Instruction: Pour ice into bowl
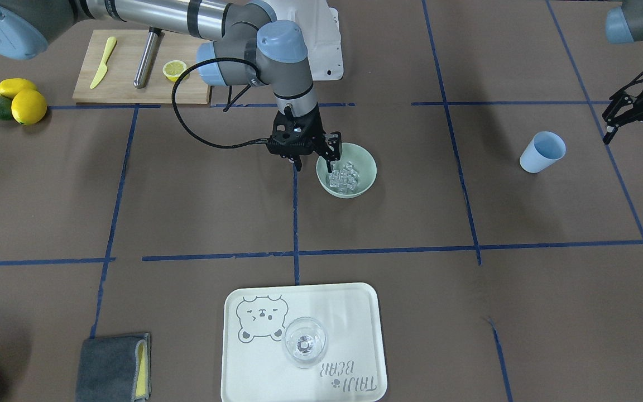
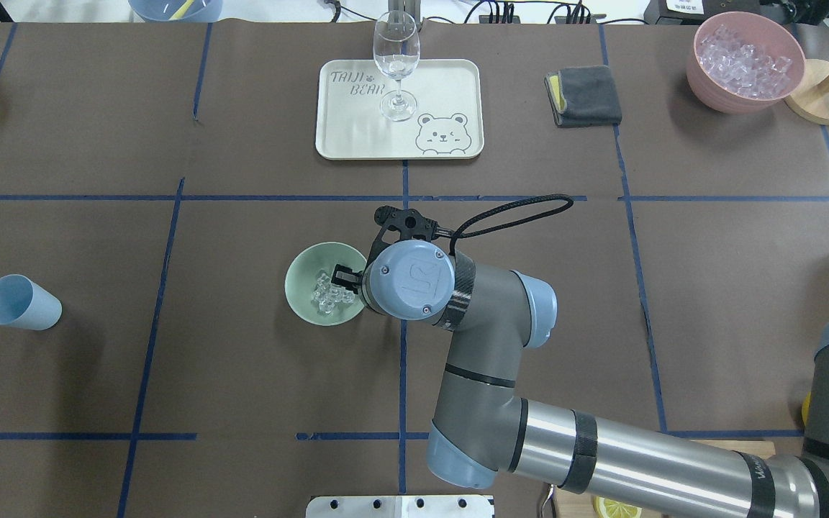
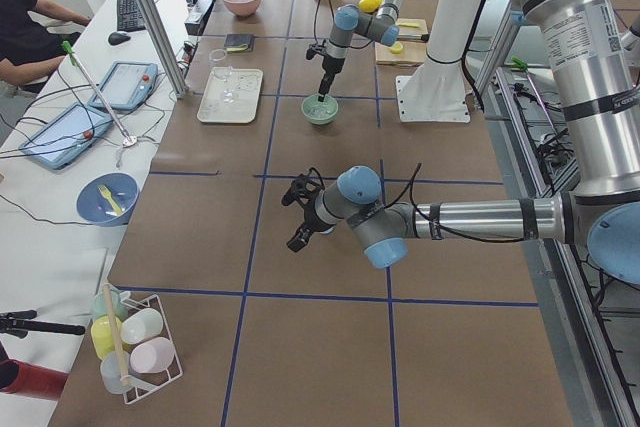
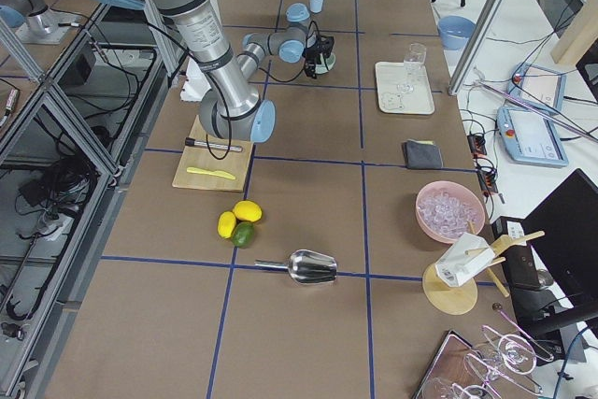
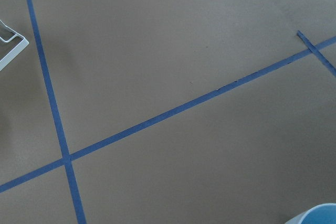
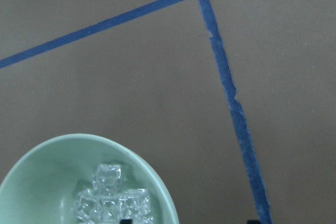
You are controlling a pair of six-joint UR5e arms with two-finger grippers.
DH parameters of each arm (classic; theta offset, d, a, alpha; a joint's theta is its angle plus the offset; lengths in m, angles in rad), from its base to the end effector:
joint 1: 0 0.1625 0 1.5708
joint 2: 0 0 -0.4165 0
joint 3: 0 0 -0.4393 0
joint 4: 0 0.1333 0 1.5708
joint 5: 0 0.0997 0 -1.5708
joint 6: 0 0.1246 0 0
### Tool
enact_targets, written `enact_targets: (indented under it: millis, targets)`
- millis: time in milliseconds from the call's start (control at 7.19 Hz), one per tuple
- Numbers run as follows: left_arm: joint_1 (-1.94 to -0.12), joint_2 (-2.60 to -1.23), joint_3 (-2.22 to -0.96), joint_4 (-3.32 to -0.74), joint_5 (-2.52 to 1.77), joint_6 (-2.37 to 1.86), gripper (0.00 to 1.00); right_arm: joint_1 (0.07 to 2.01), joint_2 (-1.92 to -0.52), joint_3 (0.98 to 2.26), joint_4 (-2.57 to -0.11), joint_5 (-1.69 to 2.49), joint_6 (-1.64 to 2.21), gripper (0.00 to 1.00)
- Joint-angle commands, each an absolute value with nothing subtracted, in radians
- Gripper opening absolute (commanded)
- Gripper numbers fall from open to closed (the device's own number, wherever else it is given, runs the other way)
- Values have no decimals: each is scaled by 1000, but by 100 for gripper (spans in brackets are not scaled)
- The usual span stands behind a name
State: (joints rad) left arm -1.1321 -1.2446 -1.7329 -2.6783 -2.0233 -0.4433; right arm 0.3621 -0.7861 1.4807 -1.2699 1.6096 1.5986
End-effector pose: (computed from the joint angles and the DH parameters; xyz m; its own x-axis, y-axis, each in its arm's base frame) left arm 0.1194 -0.4401 0.6139 0.7066 0.4066 -0.5791 0.0595 0.7814 0.6212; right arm -0.6938 -0.4002 0.1601 0.4996 0.2190 0.8381 -0.3376 0.9403 -0.0444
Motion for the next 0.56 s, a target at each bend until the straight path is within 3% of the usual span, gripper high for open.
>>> enact_targets:
  millis: [0, 417]
  targets:
    - [-1132, -1243, -1733, -2680, -2023, -443, 100, 362, -781, 1473, -1269, 1611, 1583, 63]
    - [-1132, -1241, -1733, -2680, -2022, -443, 100, 360, -746, 1433, -1267, 1609, 1585, 58]
